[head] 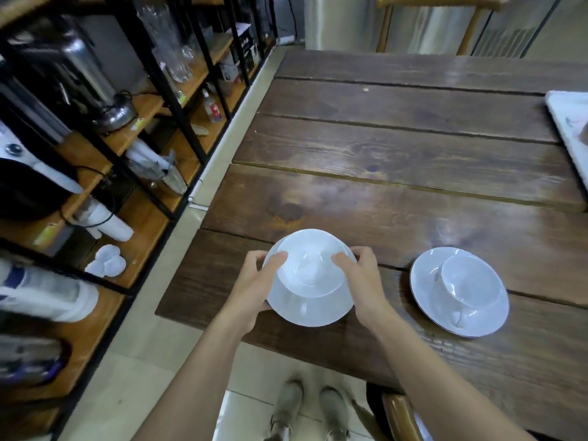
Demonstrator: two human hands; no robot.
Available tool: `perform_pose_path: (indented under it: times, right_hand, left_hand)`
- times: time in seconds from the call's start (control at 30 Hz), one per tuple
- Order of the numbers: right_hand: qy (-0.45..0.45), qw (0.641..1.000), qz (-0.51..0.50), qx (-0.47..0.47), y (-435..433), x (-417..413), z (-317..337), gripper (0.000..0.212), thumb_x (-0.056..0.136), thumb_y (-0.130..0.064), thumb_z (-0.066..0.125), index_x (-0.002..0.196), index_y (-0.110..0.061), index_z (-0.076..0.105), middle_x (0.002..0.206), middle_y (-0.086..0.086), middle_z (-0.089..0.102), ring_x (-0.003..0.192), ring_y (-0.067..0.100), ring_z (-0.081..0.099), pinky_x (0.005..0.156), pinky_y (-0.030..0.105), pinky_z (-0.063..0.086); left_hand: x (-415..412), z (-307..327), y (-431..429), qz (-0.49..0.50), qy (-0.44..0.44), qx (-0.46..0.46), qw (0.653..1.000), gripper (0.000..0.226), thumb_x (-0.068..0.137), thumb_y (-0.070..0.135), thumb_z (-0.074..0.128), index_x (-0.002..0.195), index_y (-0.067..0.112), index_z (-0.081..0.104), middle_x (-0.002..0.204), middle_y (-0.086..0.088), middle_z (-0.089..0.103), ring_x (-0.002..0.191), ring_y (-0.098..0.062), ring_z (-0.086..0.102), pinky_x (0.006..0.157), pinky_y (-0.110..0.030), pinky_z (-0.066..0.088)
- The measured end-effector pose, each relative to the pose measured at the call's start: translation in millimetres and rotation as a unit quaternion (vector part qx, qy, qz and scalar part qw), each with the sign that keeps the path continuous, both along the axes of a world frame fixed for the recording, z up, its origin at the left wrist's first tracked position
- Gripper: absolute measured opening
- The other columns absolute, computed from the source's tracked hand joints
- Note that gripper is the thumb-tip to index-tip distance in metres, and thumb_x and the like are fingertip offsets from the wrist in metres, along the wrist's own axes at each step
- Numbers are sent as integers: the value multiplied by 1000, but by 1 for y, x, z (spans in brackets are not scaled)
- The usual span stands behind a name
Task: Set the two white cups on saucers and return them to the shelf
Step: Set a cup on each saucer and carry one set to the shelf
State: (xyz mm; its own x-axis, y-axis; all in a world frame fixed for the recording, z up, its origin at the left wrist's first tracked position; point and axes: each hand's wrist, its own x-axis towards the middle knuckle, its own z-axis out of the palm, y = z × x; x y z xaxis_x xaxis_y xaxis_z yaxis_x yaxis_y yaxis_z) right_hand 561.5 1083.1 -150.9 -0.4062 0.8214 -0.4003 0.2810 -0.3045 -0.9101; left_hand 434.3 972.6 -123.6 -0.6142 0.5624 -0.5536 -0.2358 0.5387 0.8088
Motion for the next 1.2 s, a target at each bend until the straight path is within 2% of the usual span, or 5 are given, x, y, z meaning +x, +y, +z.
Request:
perform_pose_path:
  times: [0.33, 0.6, 0.7, 0.93, 1.2]
  right_hand:
    - [60, 995, 76, 30, -67, -56, 62, 12, 83, -22, 56, 85, -22, 44, 118, 11, 44, 95, 22, 53, 66, 32, 44]
    - [81, 977, 194, 34, -215, -144, 101, 24, 65, -34, 57, 76, -16, 45, 98, 6, 51, 80, 21, 54, 61, 32, 42]
    - [93, 962, 254, 38, -292, -187, 113, 22, 74, -25, 61, 72, -13, 43, 80, 2, 49, 67, 17, 49, 54, 29, 38]
    - [118, 904, 408, 50, -456, -277, 130, 29, 81, -29, 57, 104, -11, 51, 111, 9, 48, 90, 22, 52, 58, 32, 39]
    - [120, 823, 554, 38, -624, -384, 141, 16, 81, -38, 57, 90, -27, 48, 90, -3, 52, 80, 14, 50, 54, 24, 37]
  left_hand:
    - [-36, 37, -91, 119, 22, 89, 989, 45, 62, 63, 59, 95, 33, 52, 106, 0, 61, 95, -24, 59, 64, -36, 54]
    - [-87, 61, -257, 249, 57, 129, 958, 36, 79, 52, 59, 102, 26, 50, 106, 1, 59, 90, -20, 60, 60, -34, 52]
    - [-111, 77, -340, 316, 91, 131, 935, 33, 80, 52, 60, 99, 27, 51, 105, 1, 59, 92, -22, 60, 66, -37, 53]
    - [-141, 105, -511, 466, 155, 123, 863, 29, 82, 50, 58, 97, 25, 52, 95, 4, 58, 82, -15, 59, 56, -28, 46]
    - [-196, 121, -667, 606, 134, 105, 777, 29, 80, 51, 59, 94, 27, 51, 101, -3, 59, 95, -27, 59, 79, -49, 55]
